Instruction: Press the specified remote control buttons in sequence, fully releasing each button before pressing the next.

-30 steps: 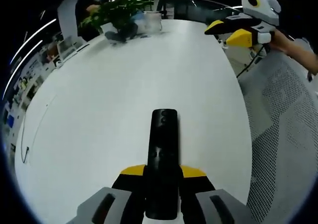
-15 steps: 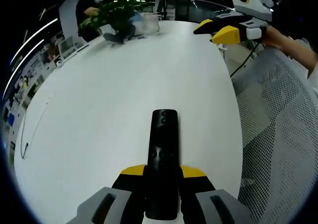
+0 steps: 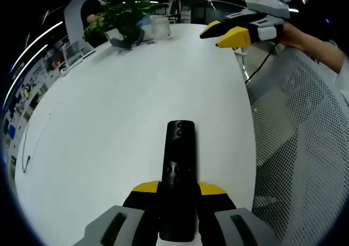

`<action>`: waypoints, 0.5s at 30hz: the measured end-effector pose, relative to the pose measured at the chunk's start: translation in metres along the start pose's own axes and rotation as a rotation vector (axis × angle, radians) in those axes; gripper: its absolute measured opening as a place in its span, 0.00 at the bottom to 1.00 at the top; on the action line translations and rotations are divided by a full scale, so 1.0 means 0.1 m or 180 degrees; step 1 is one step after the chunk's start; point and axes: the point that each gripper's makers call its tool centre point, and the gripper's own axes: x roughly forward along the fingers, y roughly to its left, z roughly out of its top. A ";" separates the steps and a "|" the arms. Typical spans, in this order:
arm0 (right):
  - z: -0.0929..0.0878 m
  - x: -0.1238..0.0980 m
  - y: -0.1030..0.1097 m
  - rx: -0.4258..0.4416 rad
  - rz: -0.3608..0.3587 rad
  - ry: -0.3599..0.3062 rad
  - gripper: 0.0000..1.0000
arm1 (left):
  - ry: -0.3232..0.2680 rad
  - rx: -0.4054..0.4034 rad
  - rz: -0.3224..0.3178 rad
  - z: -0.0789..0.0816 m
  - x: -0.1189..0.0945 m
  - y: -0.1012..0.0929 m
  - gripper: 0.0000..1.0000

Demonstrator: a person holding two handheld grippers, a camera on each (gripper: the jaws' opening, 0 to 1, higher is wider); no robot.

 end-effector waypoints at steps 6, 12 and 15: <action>-0.02 0.01 0.03 -0.0059 0.0025 0.0055 0.29 | -0.0032 0.0027 -0.0022 -0.01 -0.01 -0.08 0.24; -0.04 0.03 0.06 -0.0128 0.0075 0.0101 0.28 | -0.0025 0.0071 -0.0048 -0.01 -0.02 -0.15 0.24; -0.05 0.04 0.08 -0.0161 0.0089 0.0124 0.28 | -0.0043 0.0062 -0.0044 -0.01 -0.02 -0.17 0.24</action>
